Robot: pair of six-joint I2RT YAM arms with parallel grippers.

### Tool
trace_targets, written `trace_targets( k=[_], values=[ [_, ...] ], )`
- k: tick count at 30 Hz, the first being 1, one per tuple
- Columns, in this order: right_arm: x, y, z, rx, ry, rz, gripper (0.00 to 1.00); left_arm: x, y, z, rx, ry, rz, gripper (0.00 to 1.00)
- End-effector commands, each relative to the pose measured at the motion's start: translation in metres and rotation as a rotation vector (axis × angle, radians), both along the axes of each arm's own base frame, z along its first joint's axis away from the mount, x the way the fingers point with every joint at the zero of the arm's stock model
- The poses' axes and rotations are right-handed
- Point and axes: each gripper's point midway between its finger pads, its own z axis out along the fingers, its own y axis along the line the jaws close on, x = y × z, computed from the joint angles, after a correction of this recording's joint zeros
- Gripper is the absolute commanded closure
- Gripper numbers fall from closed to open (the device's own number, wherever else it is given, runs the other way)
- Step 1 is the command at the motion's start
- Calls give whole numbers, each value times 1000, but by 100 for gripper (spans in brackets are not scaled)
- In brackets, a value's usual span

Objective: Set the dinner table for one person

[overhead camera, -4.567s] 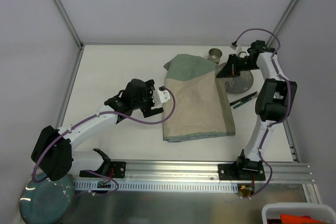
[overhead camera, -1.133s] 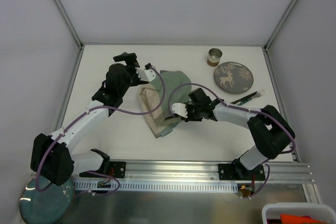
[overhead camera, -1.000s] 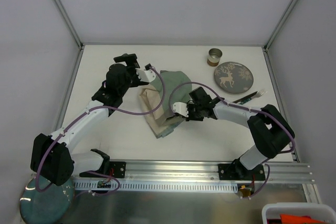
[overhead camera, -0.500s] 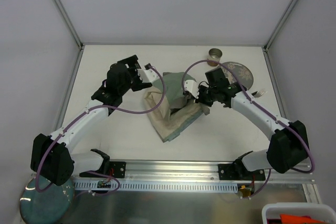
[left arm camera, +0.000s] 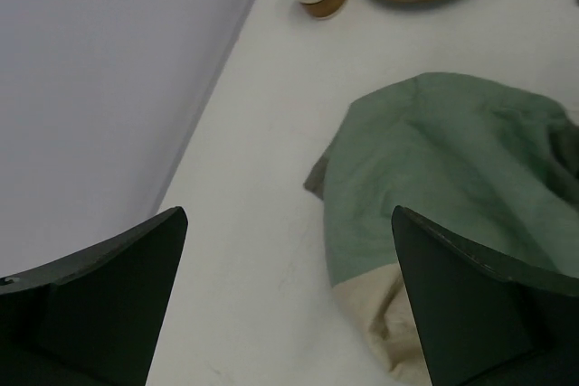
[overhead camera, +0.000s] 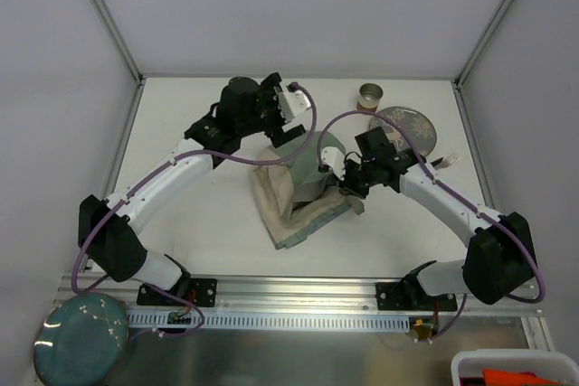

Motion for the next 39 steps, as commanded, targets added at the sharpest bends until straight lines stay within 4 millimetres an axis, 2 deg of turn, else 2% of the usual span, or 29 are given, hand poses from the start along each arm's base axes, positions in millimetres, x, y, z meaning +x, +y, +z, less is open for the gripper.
trace_targets(
  k=[1, 3, 8, 10, 14, 15, 17, 22, 24, 27, 29, 32, 33, 39],
  values=[
    [-8, 3, -2, 27, 52, -16, 100, -40, -37, -25, 115, 59, -162, 1],
    [-7, 3, -4, 26, 56, -21, 100, -51, -45, -53, 221, 53, -196, 1],
    [-10, -2, -10, 33, 78, -37, 100, -53, -46, -104, 434, -2, -306, 1],
    [-13, -3, -10, 48, 78, -42, 100, -52, -48, -110, 448, 0, -326, 1],
    [-13, -12, -10, 56, 71, -77, 100, -56, -52, -136, 476, 42, -371, 1],
    [-14, -14, -9, 63, 71, -79, 100, -59, -53, -146, 486, 63, -382, 1],
    [-12, -17, -8, 63, 62, -87, 100, -66, -57, -154, 483, 86, -401, 1],
    [-9, -22, -10, 67, 71, -100, 100, -87, -64, -162, 459, 159, -430, 1],
    [-9, -23, -10, 74, 79, -104, 100, -100, -66, -175, 465, 198, -460, 1],
    [-12, -21, -9, 84, 96, -96, 100, -105, -67, -192, 501, 219, -475, 1],
    [-12, -22, -10, 83, 100, -98, 100, -105, -71, -189, 487, 223, -477, 1],
    [-15, -24, -11, 80, 112, -102, 100, -95, -86, -164, 429, 204, -458, 1],
    [-15, -24, -11, 80, 115, -106, 100, -91, -94, -149, 404, 188, -454, 1],
    [-15, -30, -19, 67, 132, -119, 100, -92, -89, -113, 363, 189, -406, 1]
  ],
)
